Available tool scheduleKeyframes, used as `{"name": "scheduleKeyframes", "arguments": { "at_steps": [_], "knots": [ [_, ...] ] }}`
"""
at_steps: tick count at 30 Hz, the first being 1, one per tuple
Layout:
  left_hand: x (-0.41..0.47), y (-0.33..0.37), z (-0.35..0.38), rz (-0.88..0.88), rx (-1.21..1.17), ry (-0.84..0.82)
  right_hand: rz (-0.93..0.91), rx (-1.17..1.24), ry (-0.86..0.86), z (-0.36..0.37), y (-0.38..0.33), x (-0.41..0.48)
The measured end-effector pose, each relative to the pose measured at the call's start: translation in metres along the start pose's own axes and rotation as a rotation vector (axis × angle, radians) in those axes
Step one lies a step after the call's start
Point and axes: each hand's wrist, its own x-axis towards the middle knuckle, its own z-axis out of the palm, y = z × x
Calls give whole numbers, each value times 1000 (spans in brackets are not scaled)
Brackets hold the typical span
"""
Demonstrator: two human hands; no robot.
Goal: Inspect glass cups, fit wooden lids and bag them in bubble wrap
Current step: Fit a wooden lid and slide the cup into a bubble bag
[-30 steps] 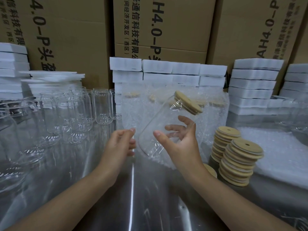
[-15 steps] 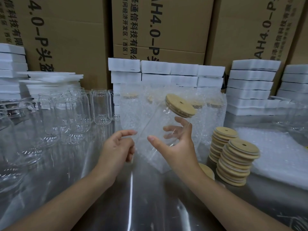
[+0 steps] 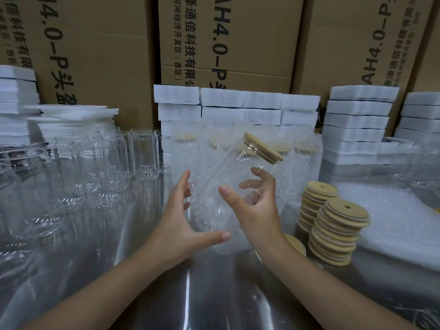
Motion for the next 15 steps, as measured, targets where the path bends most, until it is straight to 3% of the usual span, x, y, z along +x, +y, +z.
{"name": "scheduleKeyframes", "arguments": {
  "at_steps": [3,15],
  "knots": [
    [0,-6,6,1,-4,-64,-27,-5,-45,0,0,-1],
    [1,-3,2,88,-3,177,-143,-89,-257,-1,-2,-4]
  ]
}}
